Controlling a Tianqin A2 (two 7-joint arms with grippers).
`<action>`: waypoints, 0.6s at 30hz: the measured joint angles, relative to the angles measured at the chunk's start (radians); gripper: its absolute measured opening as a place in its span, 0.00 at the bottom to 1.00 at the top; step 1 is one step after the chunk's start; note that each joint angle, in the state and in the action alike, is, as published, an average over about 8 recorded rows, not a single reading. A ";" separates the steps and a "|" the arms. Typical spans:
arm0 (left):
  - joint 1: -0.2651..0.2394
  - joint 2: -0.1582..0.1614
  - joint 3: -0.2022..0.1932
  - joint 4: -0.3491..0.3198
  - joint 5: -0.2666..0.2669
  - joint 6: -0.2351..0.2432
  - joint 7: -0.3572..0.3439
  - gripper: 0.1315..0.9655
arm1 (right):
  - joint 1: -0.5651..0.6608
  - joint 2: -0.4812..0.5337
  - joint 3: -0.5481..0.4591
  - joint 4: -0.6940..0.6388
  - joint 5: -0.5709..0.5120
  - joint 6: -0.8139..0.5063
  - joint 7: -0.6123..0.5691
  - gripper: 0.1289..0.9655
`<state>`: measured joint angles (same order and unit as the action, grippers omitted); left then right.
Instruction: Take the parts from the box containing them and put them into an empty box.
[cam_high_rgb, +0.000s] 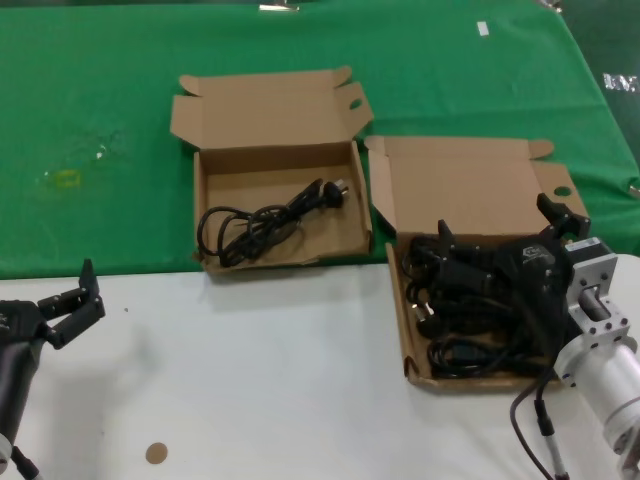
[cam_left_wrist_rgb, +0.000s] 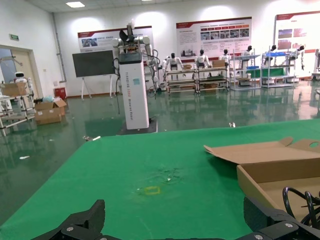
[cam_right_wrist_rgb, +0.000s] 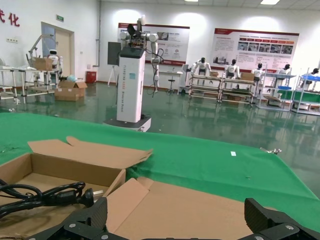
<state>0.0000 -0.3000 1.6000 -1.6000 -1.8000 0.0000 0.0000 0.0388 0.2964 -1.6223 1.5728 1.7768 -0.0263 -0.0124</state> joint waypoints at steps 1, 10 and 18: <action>0.000 0.000 0.000 0.000 0.000 0.000 0.000 1.00 | 0.000 0.000 0.000 0.000 0.000 0.000 0.000 1.00; 0.000 0.000 0.000 0.000 0.000 0.000 0.000 1.00 | 0.000 0.000 0.000 0.000 0.000 0.000 0.000 1.00; 0.000 0.000 0.000 0.000 0.000 0.000 0.000 1.00 | 0.000 0.000 0.000 0.000 0.000 0.000 0.000 1.00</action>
<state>0.0000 -0.3000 1.6000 -1.6000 -1.8000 0.0000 0.0000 0.0388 0.2964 -1.6223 1.5728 1.7768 -0.0263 -0.0124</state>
